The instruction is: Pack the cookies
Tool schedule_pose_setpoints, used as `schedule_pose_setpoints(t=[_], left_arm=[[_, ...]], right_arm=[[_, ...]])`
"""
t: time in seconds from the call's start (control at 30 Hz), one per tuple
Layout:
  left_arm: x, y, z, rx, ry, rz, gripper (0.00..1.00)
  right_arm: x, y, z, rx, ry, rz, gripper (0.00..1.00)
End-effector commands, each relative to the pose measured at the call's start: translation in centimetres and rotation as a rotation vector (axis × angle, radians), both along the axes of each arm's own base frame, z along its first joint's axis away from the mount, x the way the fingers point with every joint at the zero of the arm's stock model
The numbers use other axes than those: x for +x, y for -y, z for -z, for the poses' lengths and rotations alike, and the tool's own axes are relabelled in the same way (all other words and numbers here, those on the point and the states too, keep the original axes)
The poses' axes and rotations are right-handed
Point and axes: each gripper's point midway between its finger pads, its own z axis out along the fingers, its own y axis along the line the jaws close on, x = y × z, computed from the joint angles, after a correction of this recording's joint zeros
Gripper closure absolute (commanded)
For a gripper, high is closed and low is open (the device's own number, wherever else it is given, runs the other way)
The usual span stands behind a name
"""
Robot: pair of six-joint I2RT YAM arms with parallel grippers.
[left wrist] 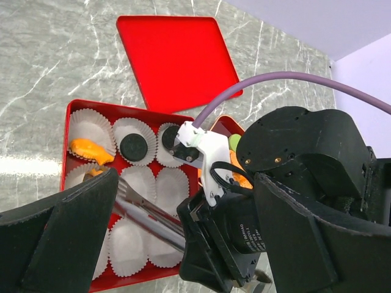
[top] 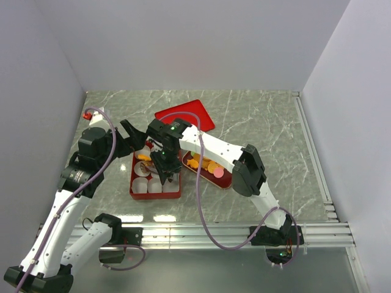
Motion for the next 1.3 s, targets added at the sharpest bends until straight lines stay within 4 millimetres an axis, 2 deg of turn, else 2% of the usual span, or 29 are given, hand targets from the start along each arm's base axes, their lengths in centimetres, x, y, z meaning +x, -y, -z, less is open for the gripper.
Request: schedule_pose_setpoints(t=[0.0, 0.23, 0.47, 0.63, 0.7, 0.83, 0.87, 0.93, 0.97, 1.27], left_arm=[[0.3, 0.9, -2.9, -0.038, 0.091, 0.042, 0.01], [0.5, 1.3, -2.7, -0.044, 0.085, 0.055, 0.00], [0.7, 1.5, -2.6, -0.048, 0.079, 0.062, 0.01], [0.8, 1.8, -2.6, -0.054, 0.077, 0.072, 0.01], [0.9, 1.7, -2.6, -0.053, 0.076, 0.070, 0.01], [0.9, 1.8, -2.6, -0.052, 0.076, 0.072, 0.00], [0.9, 1.9, -2.6, -0.052, 0.074, 0.075, 0.01], [0.9, 1.9, -2.4, -0.053, 0.071, 0.078, 0.01], [1.0, 2.0, -2.4, -0.056, 0.072, 0.082, 0.01], [1.1, 2.5, -1.9, -0.073, 0.063, 0.100, 0.01]], right_arm=[[0.2, -1.0, -1.0, 0.046, 0.047, -0.026, 0.57], [0.5, -0.5, -2.4, 0.044, 0.087, -0.018, 0.54], [1.4, 0.5, -5.8, 0.062, 0.153, 0.010, 0.53], [1.4, 2.4, -8.2, 0.068, 0.193, 0.037, 0.53], [1.2, 3.8, -8.9, 0.060, 0.206, 0.053, 0.53], [1.2, 7.4, -8.9, 0.014, 0.235, 0.099, 0.53], [1.1, 9.1, -8.7, -0.008, 0.237, 0.118, 0.53], [1.1, 10.6, -8.2, -0.018, 0.239, 0.141, 0.53], [0.9, 12.2, -7.7, -0.037, 0.230, 0.165, 0.53], [1.3, 19.0, -4.9, -0.111, 0.208, 0.299, 0.52]])
